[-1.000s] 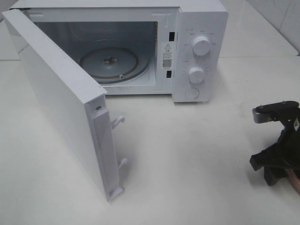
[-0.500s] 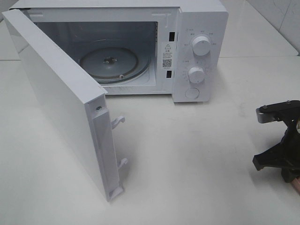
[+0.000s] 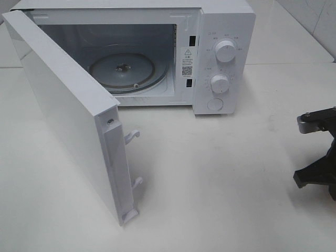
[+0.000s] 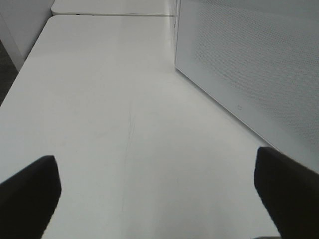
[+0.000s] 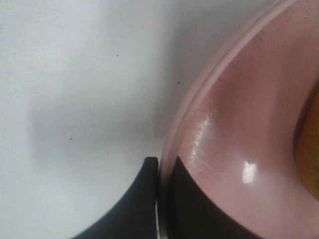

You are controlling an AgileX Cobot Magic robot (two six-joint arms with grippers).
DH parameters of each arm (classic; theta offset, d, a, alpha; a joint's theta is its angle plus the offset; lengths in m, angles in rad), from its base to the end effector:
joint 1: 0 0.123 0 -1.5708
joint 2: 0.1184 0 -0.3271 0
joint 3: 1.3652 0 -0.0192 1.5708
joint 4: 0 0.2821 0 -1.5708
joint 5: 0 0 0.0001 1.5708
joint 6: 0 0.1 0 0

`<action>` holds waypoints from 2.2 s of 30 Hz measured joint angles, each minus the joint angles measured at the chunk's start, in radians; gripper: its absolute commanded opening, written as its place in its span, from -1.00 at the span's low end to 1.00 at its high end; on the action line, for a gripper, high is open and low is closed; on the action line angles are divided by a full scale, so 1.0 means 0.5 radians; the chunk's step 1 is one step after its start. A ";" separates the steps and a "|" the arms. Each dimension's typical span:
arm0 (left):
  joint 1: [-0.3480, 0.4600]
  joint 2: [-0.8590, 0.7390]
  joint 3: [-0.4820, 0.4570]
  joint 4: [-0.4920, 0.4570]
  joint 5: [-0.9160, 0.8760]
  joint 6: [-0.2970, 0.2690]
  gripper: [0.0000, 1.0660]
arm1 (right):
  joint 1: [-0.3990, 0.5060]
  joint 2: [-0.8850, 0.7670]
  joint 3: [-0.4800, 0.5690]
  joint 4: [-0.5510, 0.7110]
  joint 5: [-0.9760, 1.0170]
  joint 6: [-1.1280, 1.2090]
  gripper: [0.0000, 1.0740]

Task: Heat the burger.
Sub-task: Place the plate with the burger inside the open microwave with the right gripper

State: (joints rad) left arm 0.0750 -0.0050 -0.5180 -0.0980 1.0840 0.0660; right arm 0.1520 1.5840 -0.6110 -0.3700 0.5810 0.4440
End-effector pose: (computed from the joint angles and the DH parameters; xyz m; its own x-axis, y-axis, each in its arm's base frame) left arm -0.0154 -0.0098 0.2920 -0.4531 -0.0140 -0.8914 0.0112 0.9997 -0.0215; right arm 0.2496 0.0181 0.1438 -0.9869 -0.0222 -0.1597 0.0066 0.9841 -0.1774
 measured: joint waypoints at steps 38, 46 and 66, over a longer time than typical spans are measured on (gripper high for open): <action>0.000 0.000 0.000 0.000 0.000 0.000 0.84 | 0.938 -0.294 0.070 -0.448 0.634 0.588 -1.00; 0.000 0.000 0.000 0.000 0.000 0.000 0.84 | 1.206 -0.400 0.070 -0.442 0.762 0.590 -1.00; 0.000 0.000 0.000 0.000 0.000 0.000 0.84 | 1.904 -0.532 0.070 -0.376 0.970 0.590 -1.00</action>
State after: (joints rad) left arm 0.0750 -0.0050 -0.5180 -0.0980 1.0840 0.0660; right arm 1.1040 1.3180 -0.5760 -0.5580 1.0660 0.7390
